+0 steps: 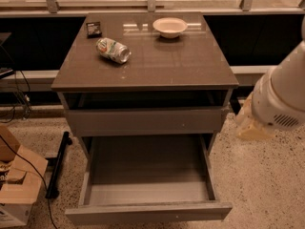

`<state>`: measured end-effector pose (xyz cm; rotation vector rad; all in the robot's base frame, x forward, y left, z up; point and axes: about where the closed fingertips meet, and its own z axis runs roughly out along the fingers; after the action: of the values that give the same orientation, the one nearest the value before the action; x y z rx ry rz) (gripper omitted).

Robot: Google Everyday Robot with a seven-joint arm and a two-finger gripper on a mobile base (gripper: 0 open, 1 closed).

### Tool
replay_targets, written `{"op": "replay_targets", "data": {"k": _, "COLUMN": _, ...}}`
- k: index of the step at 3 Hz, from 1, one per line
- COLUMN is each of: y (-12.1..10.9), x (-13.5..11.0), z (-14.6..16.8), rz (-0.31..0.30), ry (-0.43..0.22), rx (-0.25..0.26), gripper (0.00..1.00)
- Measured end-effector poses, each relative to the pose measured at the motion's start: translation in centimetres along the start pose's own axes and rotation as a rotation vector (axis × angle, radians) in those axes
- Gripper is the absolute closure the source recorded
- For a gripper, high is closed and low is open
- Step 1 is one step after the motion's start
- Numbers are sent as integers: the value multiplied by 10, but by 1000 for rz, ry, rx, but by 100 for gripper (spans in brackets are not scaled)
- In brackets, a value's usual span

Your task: Close middle drawer

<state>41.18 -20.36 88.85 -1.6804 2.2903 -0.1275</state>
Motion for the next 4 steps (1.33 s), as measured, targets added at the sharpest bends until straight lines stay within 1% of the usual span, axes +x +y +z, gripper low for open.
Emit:
{"op": "replay_targets", "data": {"k": 1, "y": 16, "x": 33, "z": 77, "rz": 77, "ry": -61, "rx": -57, "gripper": 89}}
{"op": "replay_targets", "data": {"k": 2, "y": 4, "x": 28, "z": 83, "rz": 83, "ry": -85, "rx": -14, "gripper": 100}}
{"op": "replay_targets", "data": {"k": 3, "y": 5, "x": 28, "z": 85, "rz": 82, "ry": -82, "rx": -15, "gripper": 100}}
{"op": "replay_targets", "data": {"k": 4, "y": 25, "x": 41, "z": 134, "rz": 177, "ry": -123, "rx": -64, "gripper": 100}}
